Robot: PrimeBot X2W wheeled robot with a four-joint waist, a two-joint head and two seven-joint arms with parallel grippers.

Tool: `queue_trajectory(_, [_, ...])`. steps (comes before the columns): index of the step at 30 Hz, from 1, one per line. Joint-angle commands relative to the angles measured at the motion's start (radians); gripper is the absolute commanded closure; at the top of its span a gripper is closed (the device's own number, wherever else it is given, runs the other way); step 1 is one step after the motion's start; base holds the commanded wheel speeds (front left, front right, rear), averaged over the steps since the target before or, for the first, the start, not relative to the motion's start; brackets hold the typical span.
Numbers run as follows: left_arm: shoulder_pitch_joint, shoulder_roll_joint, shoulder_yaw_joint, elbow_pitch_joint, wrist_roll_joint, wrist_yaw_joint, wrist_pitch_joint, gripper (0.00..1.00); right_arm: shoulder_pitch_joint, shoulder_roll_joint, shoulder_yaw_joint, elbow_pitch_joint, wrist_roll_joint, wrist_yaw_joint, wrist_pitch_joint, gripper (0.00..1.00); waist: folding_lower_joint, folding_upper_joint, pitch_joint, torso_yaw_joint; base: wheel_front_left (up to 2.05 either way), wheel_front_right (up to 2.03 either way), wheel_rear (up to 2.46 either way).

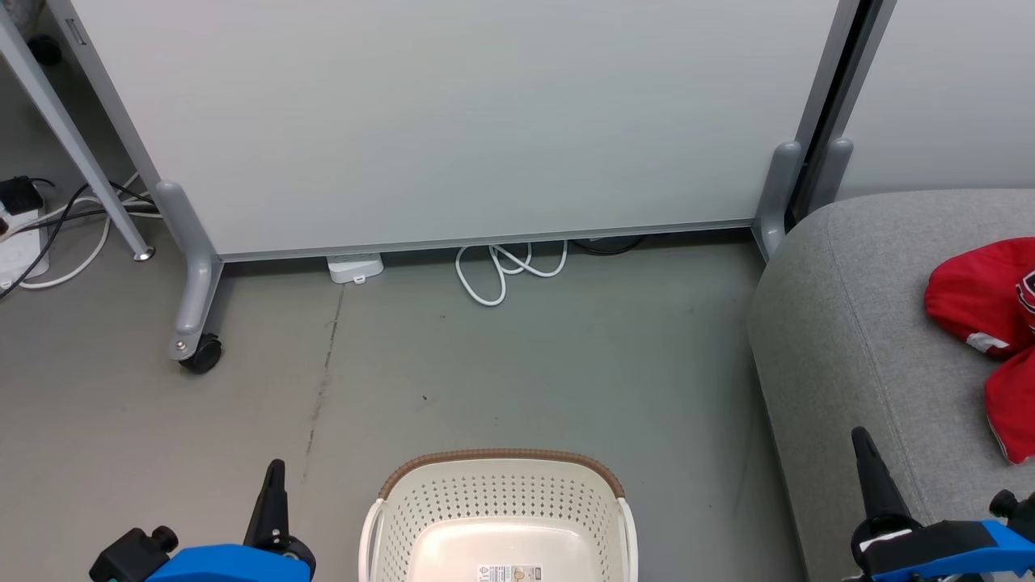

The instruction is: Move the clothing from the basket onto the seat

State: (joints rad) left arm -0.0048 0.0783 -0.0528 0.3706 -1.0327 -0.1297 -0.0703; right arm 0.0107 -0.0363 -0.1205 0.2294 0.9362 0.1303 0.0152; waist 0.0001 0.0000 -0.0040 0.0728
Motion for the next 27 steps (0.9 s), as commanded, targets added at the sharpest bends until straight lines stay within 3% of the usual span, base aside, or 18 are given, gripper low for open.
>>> queue_trajectory(1, [-0.033,0.001,0.009,-0.018,-0.026,-0.001,0.008,1.00,-0.025,-0.009,0.001,-0.008,0.033,0.000,0.004,1.00,-0.0001,0.0000,0.000,-0.001,0.00,0.00,0.00])
queue_trajectory(27, [-0.067,-0.006,0.071,-0.066,-0.267,-0.001,0.079,1.00,-0.069,-0.013,0.003,0.001,0.306,0.001,0.045,1.00,-0.0001,0.0000,0.003,-0.026,0.00,0.00,0.00])
